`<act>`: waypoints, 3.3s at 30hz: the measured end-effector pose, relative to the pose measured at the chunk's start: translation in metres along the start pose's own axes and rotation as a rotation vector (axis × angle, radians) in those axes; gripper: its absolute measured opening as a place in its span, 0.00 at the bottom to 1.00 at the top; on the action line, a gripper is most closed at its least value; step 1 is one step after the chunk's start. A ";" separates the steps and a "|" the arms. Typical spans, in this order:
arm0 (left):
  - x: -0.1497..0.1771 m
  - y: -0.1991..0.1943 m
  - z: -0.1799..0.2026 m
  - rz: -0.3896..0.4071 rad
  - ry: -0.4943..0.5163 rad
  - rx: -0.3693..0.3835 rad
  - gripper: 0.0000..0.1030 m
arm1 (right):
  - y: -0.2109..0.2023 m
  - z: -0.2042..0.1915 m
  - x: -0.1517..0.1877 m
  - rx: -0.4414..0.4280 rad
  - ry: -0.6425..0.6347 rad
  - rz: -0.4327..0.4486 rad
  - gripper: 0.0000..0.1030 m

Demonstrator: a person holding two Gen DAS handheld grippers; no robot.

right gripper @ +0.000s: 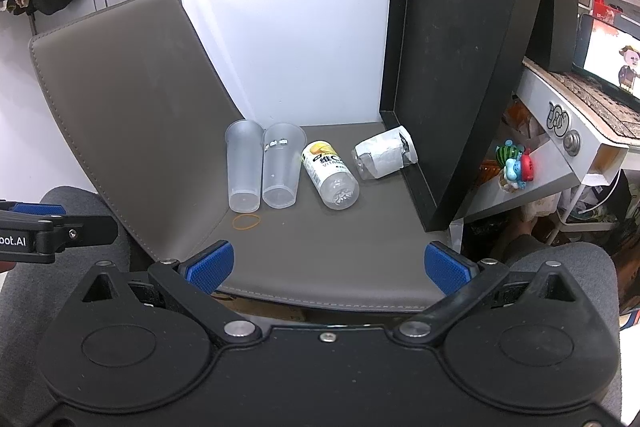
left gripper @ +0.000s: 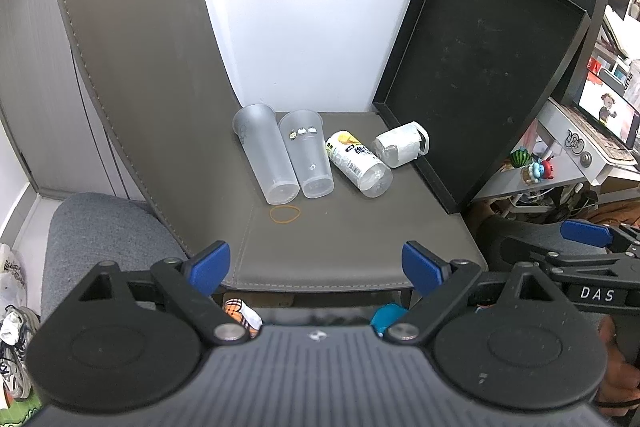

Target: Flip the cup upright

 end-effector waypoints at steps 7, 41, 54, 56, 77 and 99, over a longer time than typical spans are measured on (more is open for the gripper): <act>-0.001 0.000 0.001 -0.002 0.001 -0.001 0.89 | 0.000 0.002 0.000 0.002 0.004 0.004 1.00; 0.000 0.000 0.002 -0.005 0.003 -0.003 0.89 | 0.002 0.004 0.001 0.003 0.009 -0.001 1.00; 0.000 0.000 0.001 -0.008 0.004 0.000 0.89 | 0.003 0.003 0.003 0.018 0.006 -0.014 1.00; 0.000 0.001 0.001 -0.011 0.005 0.000 0.89 | 0.004 0.002 0.002 0.019 0.003 -0.012 1.00; -0.032 0.022 0.006 -0.058 0.087 0.023 0.89 | 0.025 0.004 -0.010 0.009 0.023 -0.038 1.00; -0.089 0.094 0.014 -0.094 0.168 0.059 0.89 | 0.079 0.033 -0.031 0.055 0.185 -0.055 1.00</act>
Point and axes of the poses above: each gripper's, at about its wrist camera, not at the fingertips, and y roughly the way its jaws point, z to its right, x to its underside, the point moved 3 cm from there along y, roughly the way its jaws point, and after that the axes turned 12 degrees about x, right-handed, at the moved point
